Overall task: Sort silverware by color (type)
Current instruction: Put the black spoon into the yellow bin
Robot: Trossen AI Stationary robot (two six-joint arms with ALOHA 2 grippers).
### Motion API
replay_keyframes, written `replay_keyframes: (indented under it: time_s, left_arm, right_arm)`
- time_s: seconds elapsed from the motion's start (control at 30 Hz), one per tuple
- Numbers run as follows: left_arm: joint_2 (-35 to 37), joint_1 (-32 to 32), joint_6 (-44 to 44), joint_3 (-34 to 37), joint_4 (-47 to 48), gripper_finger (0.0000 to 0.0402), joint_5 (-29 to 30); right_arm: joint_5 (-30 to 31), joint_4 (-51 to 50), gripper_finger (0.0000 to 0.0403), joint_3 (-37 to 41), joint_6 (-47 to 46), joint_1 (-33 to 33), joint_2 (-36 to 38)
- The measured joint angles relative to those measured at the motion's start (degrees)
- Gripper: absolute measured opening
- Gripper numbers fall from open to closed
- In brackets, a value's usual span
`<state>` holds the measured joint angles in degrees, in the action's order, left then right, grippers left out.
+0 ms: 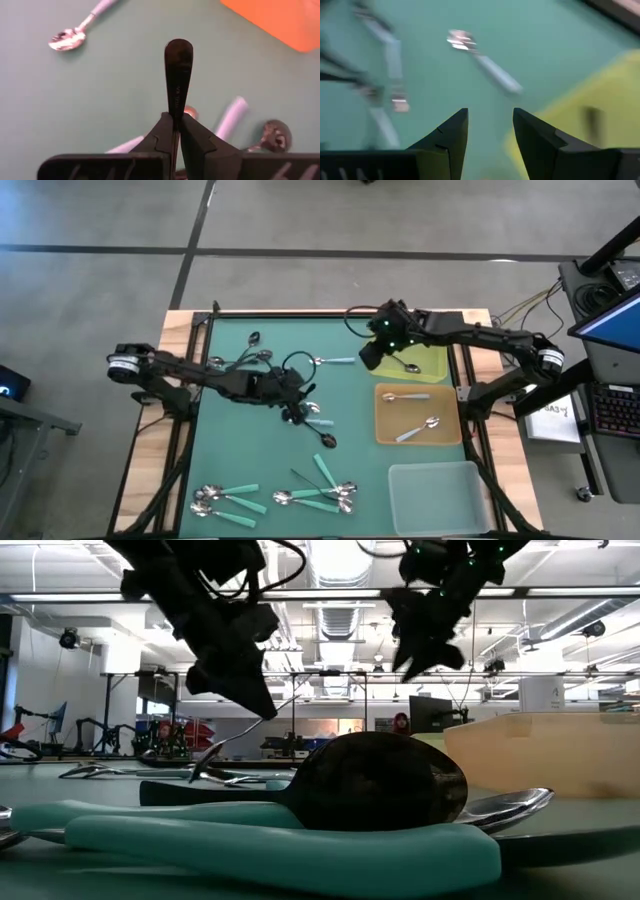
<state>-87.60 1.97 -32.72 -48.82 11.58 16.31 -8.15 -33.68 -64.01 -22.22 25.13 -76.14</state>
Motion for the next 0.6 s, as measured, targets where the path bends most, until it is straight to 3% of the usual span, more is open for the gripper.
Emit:
replay_keyframes:
  time_s: [0.23,0.43,0.6]
  left_arm:
    - [0.27,-5.52,1.13,0.00,-5.47,0.0001,2.70]
    - [0.30,-8.32,-2.90,0.00,-17.49,0.0001,2.69]
    - [0.32,-8.85,-3.60,-0.02,-23.58,0.0001,2.26]
  right_arm:
    - [-5.81,13.60,0.0148,2.09,-4.71,-4.49,-0.02]
    - [-5.54,21.97,0.0148,2.23,-8.99,-7.42,-0.60]
    - [-0.51,26.64,0.0148,2.28,-17.44,-8.26,-0.61]
